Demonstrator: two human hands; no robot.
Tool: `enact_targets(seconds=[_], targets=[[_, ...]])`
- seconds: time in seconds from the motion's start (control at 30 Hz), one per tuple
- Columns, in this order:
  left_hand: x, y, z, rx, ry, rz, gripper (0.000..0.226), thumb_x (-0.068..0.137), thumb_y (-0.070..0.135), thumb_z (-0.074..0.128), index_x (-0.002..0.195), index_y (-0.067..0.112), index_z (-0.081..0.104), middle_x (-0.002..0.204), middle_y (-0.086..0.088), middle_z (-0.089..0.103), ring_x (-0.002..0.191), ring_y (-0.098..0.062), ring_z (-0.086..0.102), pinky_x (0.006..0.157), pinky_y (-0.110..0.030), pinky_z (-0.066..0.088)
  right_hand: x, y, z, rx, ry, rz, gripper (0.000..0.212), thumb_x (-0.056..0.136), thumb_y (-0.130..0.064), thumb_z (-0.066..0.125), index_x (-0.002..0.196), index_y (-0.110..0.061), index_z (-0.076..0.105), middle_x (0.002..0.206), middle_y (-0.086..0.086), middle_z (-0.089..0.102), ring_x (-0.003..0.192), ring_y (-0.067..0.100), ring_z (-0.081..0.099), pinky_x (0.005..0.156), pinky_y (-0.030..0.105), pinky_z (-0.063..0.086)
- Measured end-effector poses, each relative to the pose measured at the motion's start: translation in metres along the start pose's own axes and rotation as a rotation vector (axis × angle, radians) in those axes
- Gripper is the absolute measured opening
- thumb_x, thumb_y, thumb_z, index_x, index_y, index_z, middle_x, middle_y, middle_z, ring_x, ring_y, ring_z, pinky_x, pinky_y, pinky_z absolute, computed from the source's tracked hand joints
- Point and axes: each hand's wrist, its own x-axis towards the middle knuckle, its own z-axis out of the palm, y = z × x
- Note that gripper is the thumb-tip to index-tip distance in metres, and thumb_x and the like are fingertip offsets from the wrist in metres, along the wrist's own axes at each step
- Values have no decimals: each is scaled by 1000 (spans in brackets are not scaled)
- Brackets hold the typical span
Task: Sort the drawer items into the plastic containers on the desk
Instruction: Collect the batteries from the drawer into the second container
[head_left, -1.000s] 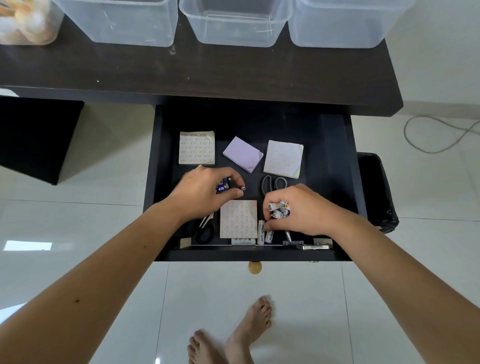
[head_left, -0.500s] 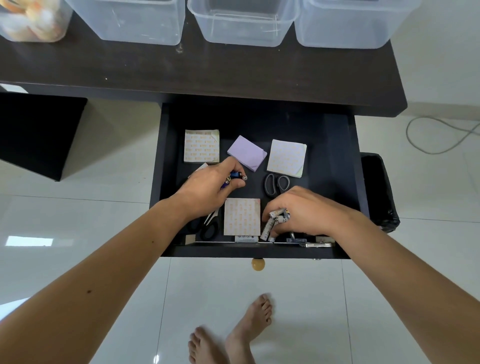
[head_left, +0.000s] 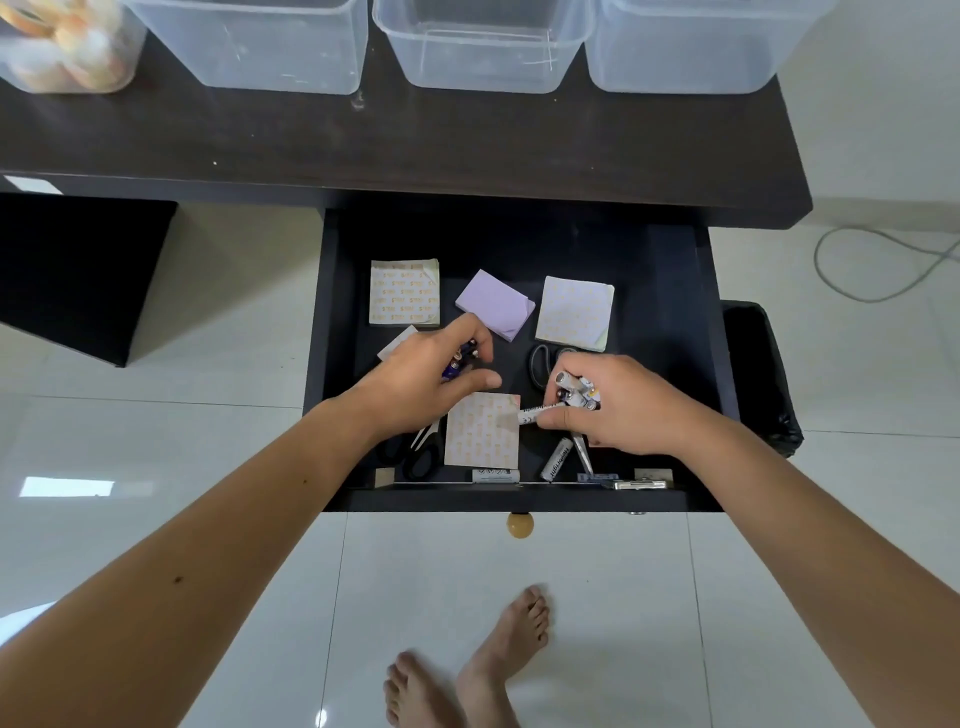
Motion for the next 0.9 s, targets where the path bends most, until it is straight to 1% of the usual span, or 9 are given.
enact_targets(seconds=[0.1, 0.2, 0.3, 0.37, 0.47, 0.53, 0.67, 0.77, 0.9], targets=[[-1, 3, -3, 16, 6, -33, 24, 97, 39, 71, 92, 27, 51, 75, 6, 59, 63, -6, 54, 60, -22, 46, -2, -1, -7, 133, 77, -8, 10, 93, -30, 80, 100, -33, 74, 91, -11, 72, 69, 1, 62, 64, 23, 50], [-3, 15, -1, 106, -105, -1, 32, 89, 54, 73, 86, 32, 51, 75, 6, 62, 68, -10, 58, 66, -38, 54, -4, -1, -15, 426, 131, 7, 20, 101, -17, 71, 115, -28, 78, 89, -4, 73, 60, 11, 59, 55, 21, 50], [1, 36, 12, 209, -238, 71, 31, 84, 59, 78, 91, 34, 61, 69, 14, 58, 68, -2, 55, 69, -31, 50, -4, -4, -19, 546, 201, 10, 4, 96, -21, 78, 100, -22, 77, 75, -2, 68, 55, 12, 54, 51, 20, 44], [7, 47, 24, 265, -284, 115, 32, 83, 61, 78, 101, 36, 69, 72, 19, 59, 71, -2, 54, 76, -31, 51, -3, -4, -19, 518, 245, 8, 18, 85, -27, 89, 92, -22, 73, 71, -9, 68, 55, 9, 56, 52, 21, 47], [14, 53, 39, 381, -329, 127, 43, 79, 71, 75, 109, 39, 71, 77, 19, 55, 85, -11, 57, 82, -34, 52, -3, -1, -18, 449, 224, 21, 35, 70, -38, 98, 86, -26, 69, 74, -10, 68, 62, 7, 60, 58, 30, 54], [16, 55, 45, 476, -334, 128, 50, 79, 76, 71, 111, 38, 70, 82, 16, 54, 95, -16, 62, 82, -34, 49, -3, 2, -16, 377, 225, 27, 37, 71, -41, 96, 85, -26, 65, 71, -11, 66, 62, 9, 59, 64, 37, 54], [22, 59, 52, 641, -297, 114, 67, 79, 85, 62, 112, 27, 65, 86, 4, 57, 96, -23, 67, 78, -35, 46, -1, 2, -16, 306, 258, 24, 29, 80, -34, 91, 83, -26, 63, 69, -9, 67, 57, 7, 62, 59, 32, 56], [25, 62, 54, 691, -312, 107, 63, 82, 81, 61, 108, 24, 66, 99, -4, 70, 98, -28, 68, 79, -35, 47, -1, 2, -16, 250, 263, 19, 29, 79, -36, 92, 83, -28, 64, 71, -11, 68, 58, 2, 61, 58, 25, 53], [22, 61, 51, 626, -318, 77, 41, 89, 67, 64, 106, 31, 68, 102, -2, 72, 101, -27, 68, 78, -32, 44, -2, 0, -16, 263, 248, 8, 22, 80, -33, 91, 88, -32, 70, 80, -10, 72, 63, 3, 63, 64, 34, 59]])
